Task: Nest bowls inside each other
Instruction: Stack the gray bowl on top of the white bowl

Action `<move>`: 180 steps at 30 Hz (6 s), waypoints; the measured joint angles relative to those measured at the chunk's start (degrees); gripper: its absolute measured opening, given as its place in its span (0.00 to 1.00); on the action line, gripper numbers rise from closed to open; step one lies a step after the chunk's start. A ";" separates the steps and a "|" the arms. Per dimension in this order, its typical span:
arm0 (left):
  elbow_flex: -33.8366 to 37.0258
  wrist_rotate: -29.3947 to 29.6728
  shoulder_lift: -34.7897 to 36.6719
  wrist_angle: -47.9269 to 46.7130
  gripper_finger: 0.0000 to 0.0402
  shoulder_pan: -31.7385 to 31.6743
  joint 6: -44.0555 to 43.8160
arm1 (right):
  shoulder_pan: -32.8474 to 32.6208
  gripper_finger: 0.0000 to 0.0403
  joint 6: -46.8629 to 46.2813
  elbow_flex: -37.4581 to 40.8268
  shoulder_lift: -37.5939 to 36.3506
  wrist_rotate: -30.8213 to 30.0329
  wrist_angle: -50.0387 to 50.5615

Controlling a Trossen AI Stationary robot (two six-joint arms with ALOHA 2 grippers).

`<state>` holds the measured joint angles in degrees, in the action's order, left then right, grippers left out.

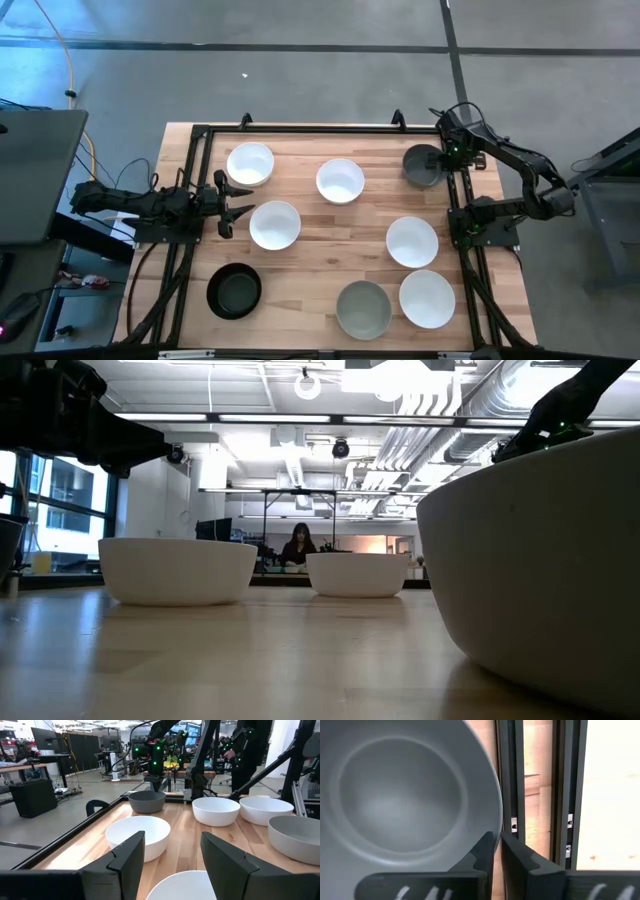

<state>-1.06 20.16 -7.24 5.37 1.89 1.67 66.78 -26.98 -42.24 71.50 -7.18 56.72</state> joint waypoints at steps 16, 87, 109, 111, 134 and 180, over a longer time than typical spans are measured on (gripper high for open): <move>0.00 -0.01 0.01 -0.94 0.45 0.01 0.00 | -0.04 0.00 1.97 0.00 0.00 2.36 -3.78; -0.02 -0.28 0.00 -2.64 0.45 0.02 -1.49 | -3.96 0.00 -1.25 -9.42 -9.59 15.30 -2.99; -0.02 -0.26 0.00 -2.59 0.45 0.02 -3.02 | -1.94 0.00 -1.20 -9.42 -9.90 1.14 10.69; -0.02 -0.26 0.01 -2.60 0.45 0.02 -3.04 | -1.65 0.00 -1.14 -9.42 -8.66 1.13 11.61; -0.02 0.28 0.00 -2.99 0.45 0.02 -1.46 | 4.42 0.14 2.87 -9.40 1.84 2.78 9.76; -0.02 0.40 0.00 -2.95 0.45 0.02 -1.05 | 5.01 0.14 1.43 -9.38 9.84 3.19 7.80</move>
<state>-1.08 20.56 -7.25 2.41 1.91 0.62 71.80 -25.55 -51.62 81.34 -3.99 64.53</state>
